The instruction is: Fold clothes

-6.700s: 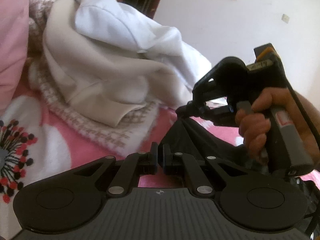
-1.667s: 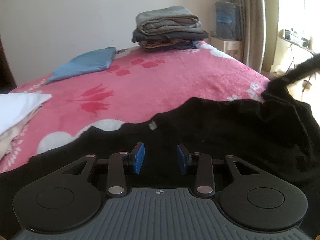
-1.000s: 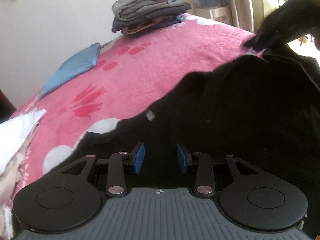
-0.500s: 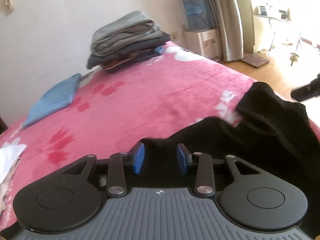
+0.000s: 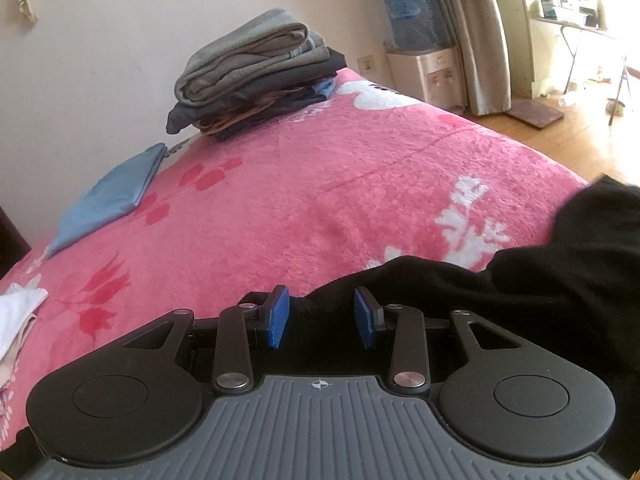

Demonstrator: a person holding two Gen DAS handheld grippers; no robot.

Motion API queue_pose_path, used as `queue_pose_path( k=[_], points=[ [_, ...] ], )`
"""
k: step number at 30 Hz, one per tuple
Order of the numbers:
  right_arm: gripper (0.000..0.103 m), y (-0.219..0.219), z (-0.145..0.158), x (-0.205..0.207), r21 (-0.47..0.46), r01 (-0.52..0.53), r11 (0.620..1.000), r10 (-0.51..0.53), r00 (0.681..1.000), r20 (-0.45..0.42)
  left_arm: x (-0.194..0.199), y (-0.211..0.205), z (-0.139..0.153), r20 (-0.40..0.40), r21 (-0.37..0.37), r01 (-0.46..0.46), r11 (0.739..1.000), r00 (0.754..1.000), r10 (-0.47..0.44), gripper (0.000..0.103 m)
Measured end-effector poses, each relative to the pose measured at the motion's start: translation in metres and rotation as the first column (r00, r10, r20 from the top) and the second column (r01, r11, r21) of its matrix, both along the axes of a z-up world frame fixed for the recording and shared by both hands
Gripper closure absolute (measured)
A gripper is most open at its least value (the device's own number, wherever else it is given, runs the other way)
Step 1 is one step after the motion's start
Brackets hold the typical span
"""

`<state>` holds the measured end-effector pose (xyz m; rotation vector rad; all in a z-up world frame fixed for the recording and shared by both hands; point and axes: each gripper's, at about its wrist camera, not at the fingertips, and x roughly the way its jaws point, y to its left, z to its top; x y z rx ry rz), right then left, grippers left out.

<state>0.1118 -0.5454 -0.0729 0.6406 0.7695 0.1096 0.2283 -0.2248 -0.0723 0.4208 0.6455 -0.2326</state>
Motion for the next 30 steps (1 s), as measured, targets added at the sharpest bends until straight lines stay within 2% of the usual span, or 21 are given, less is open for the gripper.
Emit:
queue_pose_path(
  k=[4,6,10,12,13,14,16,17,18,21,26,30],
  points=[
    [0.102,-0.016,-0.022,-0.01,0.059,0.109,0.992,-0.105,0.992,-0.071,0.001,0.0,-0.001,0.005,-0.002,-0.012,1.0,1.0,0.012,0.067],
    [0.102,-0.018,-0.03,-0.012,0.071,0.126,0.989,-0.119,0.987,-0.104,0.001,0.001,-0.001,0.007,-0.005,-0.014,1.0,1.0,0.014,0.067],
    [0.1,-0.022,-0.033,-0.016,-0.001,0.191,0.982,-0.189,0.971,-0.147,-0.001,0.005,0.001,0.004,-0.022,0.003,1.0,1.0,-0.003,0.067],
    [0.1,-0.031,-0.025,-0.016,-0.014,0.205,0.979,-0.205,0.973,-0.102,-0.001,0.007,0.002,0.002,-0.029,0.014,0.999,1.0,-0.014,0.067],
    [0.099,-0.032,-0.016,-0.012,-0.027,0.173,0.984,-0.175,0.983,-0.059,-0.001,0.008,0.002,0.0,-0.031,0.022,0.999,1.0,-0.022,0.067],
    [0.098,-0.025,-0.005,-0.001,-0.06,0.099,0.993,-0.1,0.995,-0.012,-0.002,0.009,0.001,0.002,-0.028,0.031,0.999,1.0,-0.03,0.067],
    [0.079,-0.003,0.016,0.026,-0.152,-0.089,0.984,0.099,0.993,0.066,-0.004,0.009,-0.001,0.011,-0.014,0.049,0.999,0.999,-0.049,0.067],
    [0.07,0.013,0.025,0.04,-0.212,-0.172,0.962,0.196,0.976,0.096,-0.004,0.008,-0.001,0.013,-0.01,0.053,0.999,0.999,-0.053,0.067],
    [0.067,0.028,0.03,0.051,-0.28,-0.25,0.927,0.292,0.949,0.121,-0.004,0.008,-0.001,0.012,-0.011,0.054,0.998,0.998,-0.054,0.067],
    [0.067,0.063,0.037,0.08,-0.446,-0.438,0.781,0.54,0.831,0.13,-0.002,0.009,-0.001,0.008,-0.011,0.058,0.998,0.998,-0.058,0.067],
    [0.067,0.082,0.026,0.108,-0.517,-0.611,0.6,0.72,0.694,0.016,-0.002,0.01,-0.002,0.007,-0.014,0.068,0.998,0.998,-0.068,0.067],
    [0.066,0.093,0.012,0.117,-0.527,-0.686,0.502,0.778,0.624,-0.071,-0.002,0.01,-0.003,0.014,-0.009,0.07,0.997,0.997,-0.07,0.067]
  ],
)
